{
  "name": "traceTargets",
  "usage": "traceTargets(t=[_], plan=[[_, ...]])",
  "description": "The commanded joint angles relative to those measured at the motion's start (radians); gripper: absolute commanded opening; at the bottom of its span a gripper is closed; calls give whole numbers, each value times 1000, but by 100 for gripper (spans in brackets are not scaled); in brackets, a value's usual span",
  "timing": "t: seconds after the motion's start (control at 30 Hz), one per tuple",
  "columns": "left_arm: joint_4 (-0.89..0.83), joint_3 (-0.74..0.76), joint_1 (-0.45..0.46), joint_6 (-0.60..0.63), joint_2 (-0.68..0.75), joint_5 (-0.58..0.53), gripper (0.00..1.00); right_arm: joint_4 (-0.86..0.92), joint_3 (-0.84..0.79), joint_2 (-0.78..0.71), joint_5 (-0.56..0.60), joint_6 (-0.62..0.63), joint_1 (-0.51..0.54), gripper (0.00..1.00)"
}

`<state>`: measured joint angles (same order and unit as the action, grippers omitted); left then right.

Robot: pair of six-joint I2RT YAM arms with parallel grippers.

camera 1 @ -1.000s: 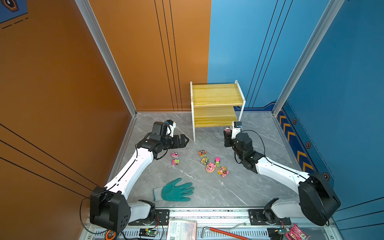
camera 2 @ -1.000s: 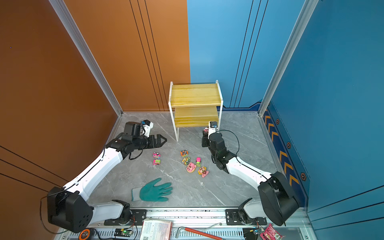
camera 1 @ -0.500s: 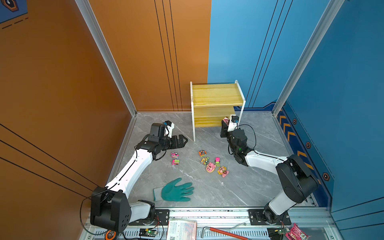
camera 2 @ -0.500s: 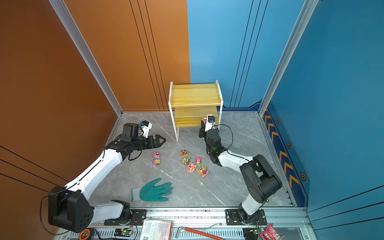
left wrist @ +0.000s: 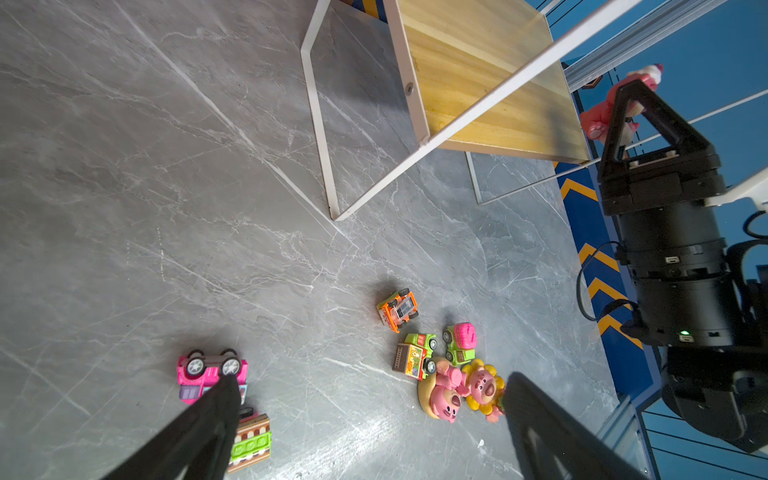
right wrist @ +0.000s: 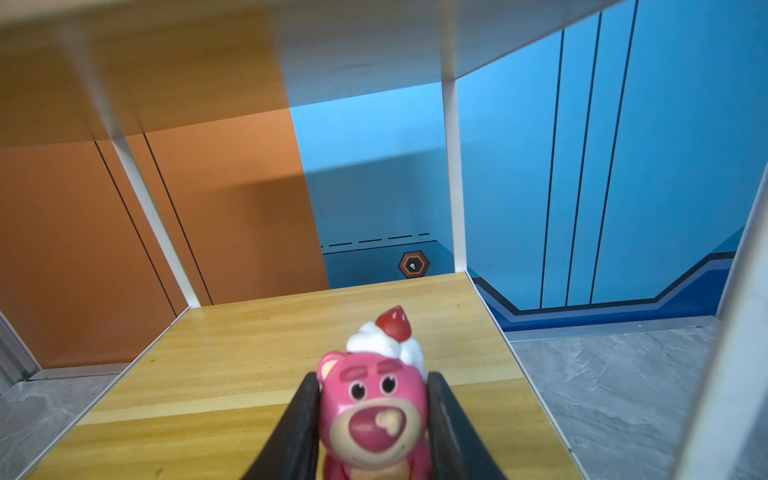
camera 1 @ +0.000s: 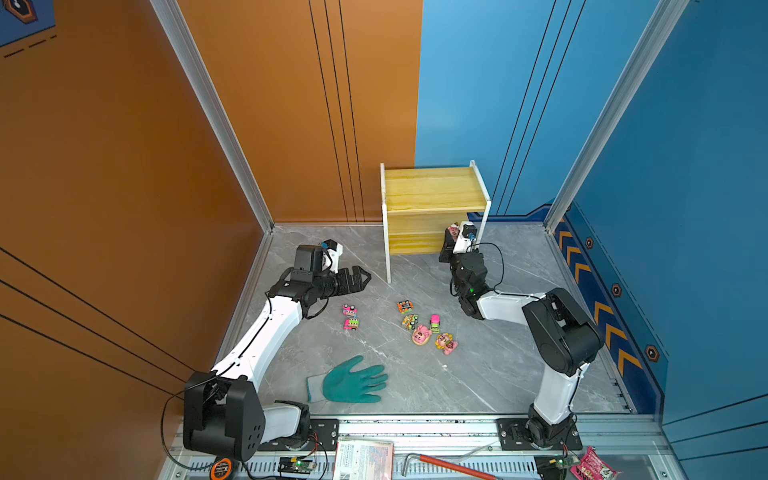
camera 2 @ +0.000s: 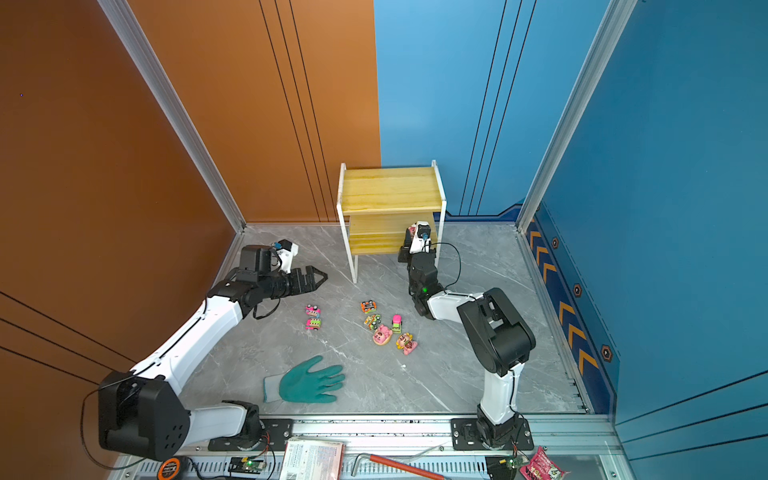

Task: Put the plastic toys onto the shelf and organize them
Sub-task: 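Move the held pink bear onto the lower shelf board with the right gripper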

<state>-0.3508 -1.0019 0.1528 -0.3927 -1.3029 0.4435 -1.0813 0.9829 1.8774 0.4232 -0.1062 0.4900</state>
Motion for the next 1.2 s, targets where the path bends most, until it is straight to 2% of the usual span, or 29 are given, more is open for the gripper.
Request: traceTargets(t=[0.0,0.63,1.17], plan=[[22,2,-12,-11,-16,34,99,-90,38,23,38,32,-9,25],[38,5,-22,-15,-30,42,99,-147,46,105,60,22,-27,30],[43,12,-22,-15,-27,40,99,-145,28,120,79,39,-8,40]])
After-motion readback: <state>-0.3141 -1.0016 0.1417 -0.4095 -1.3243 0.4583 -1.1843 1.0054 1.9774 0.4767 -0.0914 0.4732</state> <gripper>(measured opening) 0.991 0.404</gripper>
